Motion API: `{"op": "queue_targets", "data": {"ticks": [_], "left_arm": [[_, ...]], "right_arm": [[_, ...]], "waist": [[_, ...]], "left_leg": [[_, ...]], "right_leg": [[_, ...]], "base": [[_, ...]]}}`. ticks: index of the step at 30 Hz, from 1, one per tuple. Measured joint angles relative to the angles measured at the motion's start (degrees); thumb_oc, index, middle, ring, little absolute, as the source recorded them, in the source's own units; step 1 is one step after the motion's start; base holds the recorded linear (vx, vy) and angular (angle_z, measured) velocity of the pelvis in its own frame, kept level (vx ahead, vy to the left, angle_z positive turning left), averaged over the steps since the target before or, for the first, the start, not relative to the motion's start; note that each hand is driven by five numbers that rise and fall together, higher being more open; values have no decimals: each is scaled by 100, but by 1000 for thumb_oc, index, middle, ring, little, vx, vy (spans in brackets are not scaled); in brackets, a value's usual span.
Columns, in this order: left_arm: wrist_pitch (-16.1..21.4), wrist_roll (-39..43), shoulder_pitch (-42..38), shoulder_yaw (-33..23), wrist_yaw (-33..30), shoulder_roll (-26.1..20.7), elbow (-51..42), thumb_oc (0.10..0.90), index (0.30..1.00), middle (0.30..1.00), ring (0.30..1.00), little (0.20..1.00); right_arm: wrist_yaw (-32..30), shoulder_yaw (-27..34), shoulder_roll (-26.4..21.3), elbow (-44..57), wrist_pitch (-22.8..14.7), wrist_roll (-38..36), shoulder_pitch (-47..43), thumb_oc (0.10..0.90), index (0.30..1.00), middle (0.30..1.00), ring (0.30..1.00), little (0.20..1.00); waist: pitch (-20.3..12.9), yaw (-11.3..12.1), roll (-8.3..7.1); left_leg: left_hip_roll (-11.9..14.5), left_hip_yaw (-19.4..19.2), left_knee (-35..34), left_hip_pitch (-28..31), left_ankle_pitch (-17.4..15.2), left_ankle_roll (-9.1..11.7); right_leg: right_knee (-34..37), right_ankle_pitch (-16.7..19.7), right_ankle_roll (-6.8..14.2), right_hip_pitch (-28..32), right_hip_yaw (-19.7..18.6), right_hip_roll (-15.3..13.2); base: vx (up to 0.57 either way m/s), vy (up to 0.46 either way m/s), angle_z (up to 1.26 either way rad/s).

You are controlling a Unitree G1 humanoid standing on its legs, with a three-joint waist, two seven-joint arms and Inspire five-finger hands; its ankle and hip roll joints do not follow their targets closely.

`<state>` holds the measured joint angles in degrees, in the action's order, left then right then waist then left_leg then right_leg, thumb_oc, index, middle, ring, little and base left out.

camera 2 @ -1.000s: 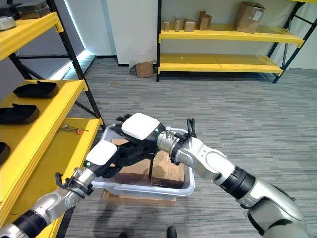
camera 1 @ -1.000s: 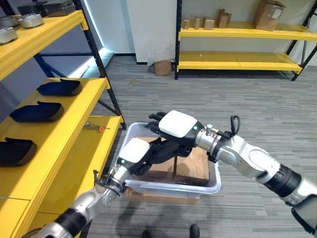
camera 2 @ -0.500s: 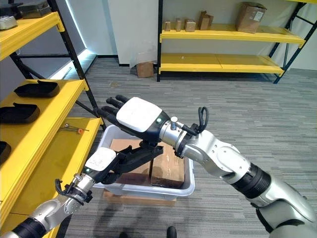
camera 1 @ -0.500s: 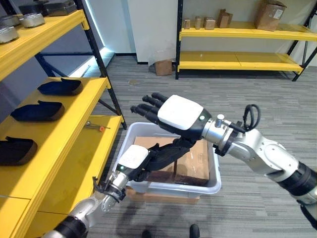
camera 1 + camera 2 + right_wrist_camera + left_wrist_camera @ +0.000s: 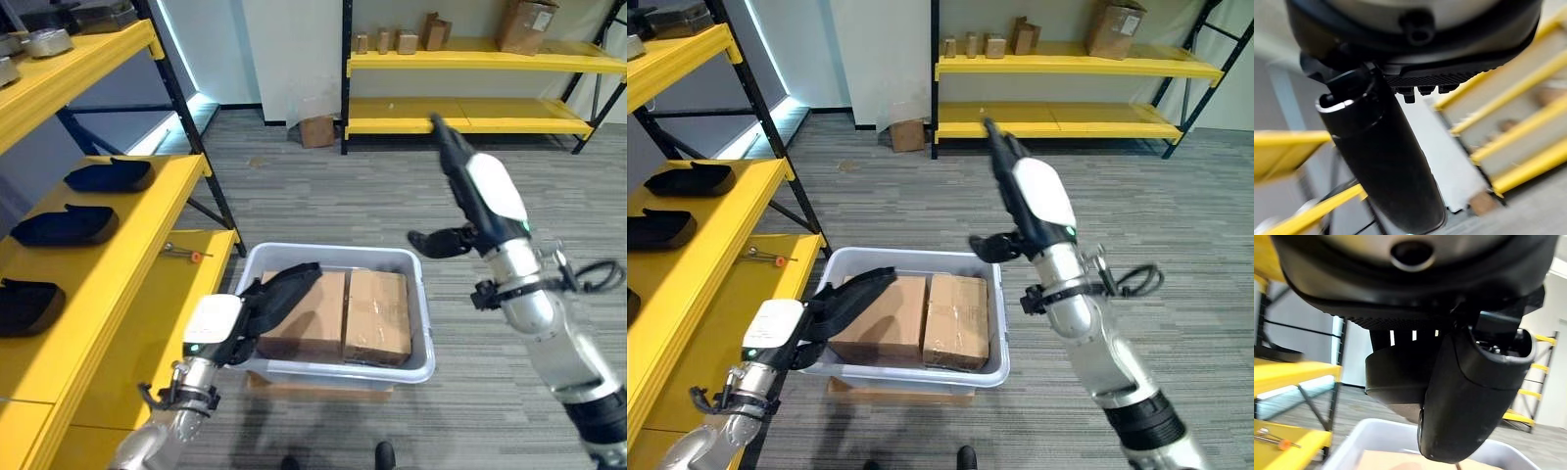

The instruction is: Move parts from the plastic box to the shelf.

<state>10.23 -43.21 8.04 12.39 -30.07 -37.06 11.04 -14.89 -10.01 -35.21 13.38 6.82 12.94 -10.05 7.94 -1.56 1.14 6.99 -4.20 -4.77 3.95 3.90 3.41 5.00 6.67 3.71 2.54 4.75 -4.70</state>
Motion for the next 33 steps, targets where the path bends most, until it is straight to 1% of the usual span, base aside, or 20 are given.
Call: {"op": "queue_targets", "data": {"ticks": [2,3,4,6,7,8,10,11,12,13,14,15,16,17,18,20,21,23,26,33], "left_arm": [[20,-22,16,-3,-109,20,-52,400,300,300,300,300],[24,-35,462,-154,-322,25,-514,400,300,300,300,300],[18,-34,688,-164,-449,30,-795,400,300,300,300,300],[-15,-32,712,-173,-625,90,-927,400,300,300,300,300],[-89,-20,704,-223,-769,244,-929,400,300,300,300,300],[-113,-21,709,-301,-810,246,-964,400,300,300,300,300],[-159,-17,615,-343,-820,271,-1622,400,300,300,300,300],[-98,-41,492,-254,-807,341,-1789,400,300,300,300,300],[27,-49,252,-124,-789,429,-1805,400,300,300,300,300],[140,-54,198,-125,-801,420,-1834,400,300,300,300,300],[214,-47,89,-29,-873,194,-1824,400,300,300,300,300],[243,-52,-29,41,-889,41,-1742,400,300,300,300,300],[243,-49,-74,75,-920,-21,-1707,400,300,300,300,300],[281,-40,-138,104,-959,-34,-1613,400,300,300,300,300],[298,-39,-170,133,-958,-31,-1588,400,300,300,300,300],[344,-31,-364,140,-959,-76,-1582,400,300,300,300,300],[352,-30,-464,137,-968,-102,-1586,400,300,300,300,300],[343,-49,-630,130,-1052,-173,-1631,400,300,300,300,300],[239,-304,-501,110,-1062,-237,-1705,400,300,300,300,300],[272,-722,-159,71,-1231,-270,-2024,400,300,300,300,300]], "right_arm": [[-186,-162,168,-126,-95,-308,257,900,1000,1000,1000,1000],[-823,-190,979,-564,-740,-399,835,900,1000,1000,1000,1000],[-848,-406,1020,-1054,-661,-614,1060,900,1000,1000,1000,1000],[-647,-627,764,-1383,-570,-820,1068,900,1000,1000,1000,1000],[-366,-747,618,-1392,-528,-1053,1028,900,1000,1000,1000,1000],[-318,-781,612,-1377,-566,-1098,910,900,1000,1000,1000,1000],[-311,-955,567,-1370,-773,-1113,451,900,1000,1000,1000,1000],[-301,-955,570,-1333,-787,-1146,451,900,1000,1000,1000,1000],[-308,-913,570,-1261,-759,-1158,577,900,1000,1000,1000,1000],[-240,-971,596,-1176,-733,-1192,636,900,1000,1000,1000,1000],[-162,-1190,606,-1045,-780,-1193,665,900,1000,1000,1000,1000],[-147,-1268,597,-932,-838,-1192,732,900,1000,1000,1000,1000],[-131,-1288,581,-910,-898,-1192,734,900,1000,1000,1000,1000],[-143,-1191,513,-917,-1064,-1193,705,900,1000,1000,1000,1000],[-188,-1099,499,-922,-1095,-1196,729,900,1000,1000,1000,1000],[-284,-883,528,-941,-1134,-1197,750,900,1000,1000,1000,1000],[-286,-805,521,-941,-1148,-1197,745,900,1000,1000,1000,1000],[-288,-679,570,-940,-1239,-1195,743,900,1000,1000,1000,1000],[-295,-607,571,-871,-1277,-1195,808,900,1000,1000,1000,1000],[-302,-623,571,-558,-1312,-1193,814,900,1000,1000,1000,1000]], "waist": [[5,83,105],[14,149,123],[16,220,241],[73,393,447],[172,606,641],[192,667,680],[403,863,691],[483,811,735],[518,581,704],[592,588,592],[722,628,289],[728,510,104],[720,464,18],[694,321,18],[658,165,87],[637,-57,51],[596,-60,33],[579,40,49],[545,20,106],[447,253,217]], "left_leg": [[-18,40,0,-29,1,1],[12,158,24,-97,12,19],[0,296,47,-244,53,45],[-17,409,100,-509,122,44],[-3,476,133,-599,182,79],[13,590,190,-708,195,95],[61,910,453,-1388,491,417],[28,975,225,-1462,851,691],[-5,616,24,-1538,1251,985],[52,-165,164,-1482,1090,736],[214,-1343,768,-1298,516,184],[311,-1712,1171,-1211,332,196],[315,-1768,1316,-1092,257,203],[505,-1910,1749,-651,280,89],[477,-1848,1640,-483,409,122],[296,-1938,1396,-471,401,105],[210,-1924,1124,-453,400,72],[148,-1931,605,-364,327,-36],[49,-1919,291,-242,304,-44],[-224,-1746,34,-179,187,-183]], "right_leg": [[0,-1,5,2,39,-23],[3,-41,-32,-17,160,26],[1,-76,-2,-102,298,29],[2,-52,-14,-294,392,8],[1,-42,-24,-327,471,43],[1,-49,-42,-355,567,86],[-313,-105,-154,-848,905,150],[-315,-127,-191,-799,1209,132],[-237,-172,-331,-662,1708,-95],[-161,-142,-433,-520,1892,-181],[-105,-123,-462,-331,2116,-432],[-93,-143,-445,-206,2273,-621],[-136,-195,-400,-192,2274,-727],[-295,-295,-259,-58,2279,-920],[-417,-365,-141,-19,2242,-910],[-737,-497,-35,-184,2020,-983],[-754,-483,14,-235,1930,-998],[-694,-333,175,-224,2149,-963],[-680,-282,222,-126,2297,-992],[-485,-67,401,86,2511,-1204]], "base": [[16,-202,15],[-51,-289,41],[-80,-191,48],[-56,-88,37],[-171,-105,37],[-167,-113,54],[-125,-96,77],[-102,-35,161],[-61,-5,185],[-83,6,161],[-88,57,122],[-46,87,100],[-93,185,103],[-53,167,78],[-122,223,90],[-76,190,85],[-72,236,67],[-117,419,49],[-71,250,28],[-87,234,24]]}}
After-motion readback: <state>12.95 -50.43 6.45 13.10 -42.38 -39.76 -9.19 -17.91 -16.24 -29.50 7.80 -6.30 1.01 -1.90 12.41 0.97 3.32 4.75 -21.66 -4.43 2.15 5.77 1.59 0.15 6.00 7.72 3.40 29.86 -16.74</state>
